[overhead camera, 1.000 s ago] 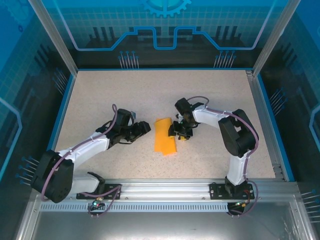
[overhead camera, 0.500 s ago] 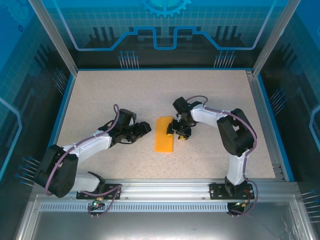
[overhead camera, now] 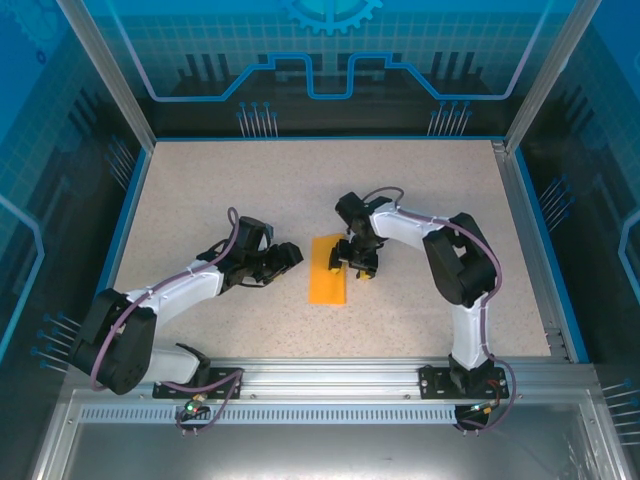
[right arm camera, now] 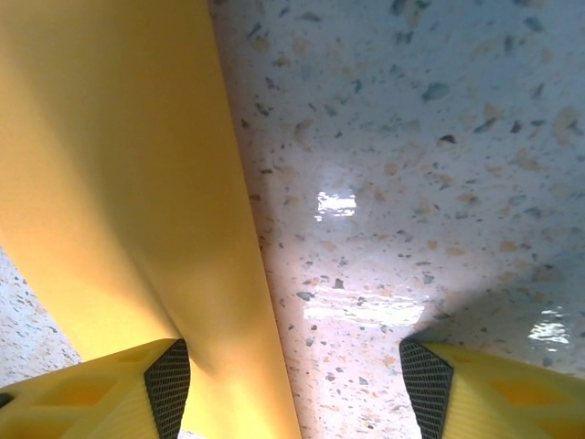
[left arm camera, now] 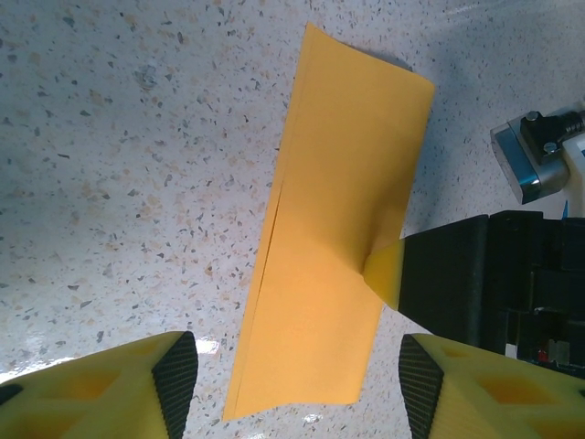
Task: Fold a paper plane with a square sheet of paper (pick it up from the middle)
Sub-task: Hold the square sheet of paper at the center of the table.
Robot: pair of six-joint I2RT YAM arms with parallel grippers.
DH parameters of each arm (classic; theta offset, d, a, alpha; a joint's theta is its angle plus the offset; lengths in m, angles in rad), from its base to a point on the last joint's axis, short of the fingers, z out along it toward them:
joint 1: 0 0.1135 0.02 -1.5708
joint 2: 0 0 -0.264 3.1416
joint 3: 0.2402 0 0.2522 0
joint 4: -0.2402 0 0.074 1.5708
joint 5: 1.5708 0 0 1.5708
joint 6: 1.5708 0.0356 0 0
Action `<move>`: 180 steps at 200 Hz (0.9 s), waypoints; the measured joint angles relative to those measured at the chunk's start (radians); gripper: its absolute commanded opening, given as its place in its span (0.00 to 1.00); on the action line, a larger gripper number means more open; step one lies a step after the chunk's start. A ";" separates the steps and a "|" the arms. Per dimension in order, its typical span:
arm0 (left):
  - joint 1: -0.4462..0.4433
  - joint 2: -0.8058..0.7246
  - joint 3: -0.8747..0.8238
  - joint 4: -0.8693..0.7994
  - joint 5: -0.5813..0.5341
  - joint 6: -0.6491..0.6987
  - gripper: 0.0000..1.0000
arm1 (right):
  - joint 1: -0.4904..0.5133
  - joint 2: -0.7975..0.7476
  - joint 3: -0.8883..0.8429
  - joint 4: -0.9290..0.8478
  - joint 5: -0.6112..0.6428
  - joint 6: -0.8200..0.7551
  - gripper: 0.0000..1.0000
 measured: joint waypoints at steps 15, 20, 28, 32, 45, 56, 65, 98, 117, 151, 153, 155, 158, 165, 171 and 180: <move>0.000 0.000 0.000 0.000 0.000 0.000 0.63 | 0.002 0.016 0.023 -0.025 0.007 0.000 0.69; 0.000 0.000 0.000 0.000 0.000 0.000 0.62 | 0.003 0.019 0.027 -0.030 0.008 0.000 0.69; 0.000 0.000 0.000 0.000 0.000 0.000 0.62 | 0.003 0.023 0.032 -0.036 0.011 0.000 0.69; 0.000 0.000 0.000 0.000 0.000 0.000 0.62 | 0.005 0.025 0.034 -0.038 0.011 0.000 0.70; 0.000 0.000 0.000 0.000 0.000 0.000 0.61 | 0.007 0.030 0.042 -0.045 0.018 0.000 0.70; 0.000 0.000 0.000 0.000 0.000 0.000 0.61 | 0.008 0.034 0.047 -0.051 0.019 0.001 0.70; 0.000 0.000 0.000 0.000 0.000 0.000 0.61 | 0.008 0.035 0.048 -0.051 0.018 0.004 0.70; 0.000 0.003 0.000 0.000 0.000 0.000 0.61 | 0.008 0.035 0.048 -0.049 0.016 0.018 0.73; 0.000 0.005 0.000 0.000 0.000 0.000 0.61 | 0.008 0.035 0.048 -0.045 0.011 0.027 0.73; 0.000 0.006 0.000 0.000 0.000 0.000 0.59 | 0.008 0.035 0.048 -0.044 0.012 0.034 0.72; 0.000 0.006 0.000 0.000 0.000 0.000 0.59 | 0.008 0.035 0.048 -0.044 0.013 0.034 0.72; 0.000 0.006 0.000 0.000 0.000 0.000 0.59 | 0.008 0.035 0.048 -0.045 0.014 0.034 0.72; 0.000 0.006 0.000 0.000 0.000 0.000 0.59 | 0.008 0.035 0.048 -0.045 0.015 0.034 0.72; 0.000 0.006 0.000 0.000 0.000 0.000 0.59 | 0.008 0.035 0.048 -0.046 0.016 0.033 0.71; 0.000 0.006 0.000 0.000 0.000 0.000 0.59 | 0.008 0.036 0.048 -0.047 0.018 0.033 0.71; 0.000 0.006 0.000 0.000 0.000 0.000 0.59 | 0.008 0.036 0.048 -0.047 0.019 0.032 0.71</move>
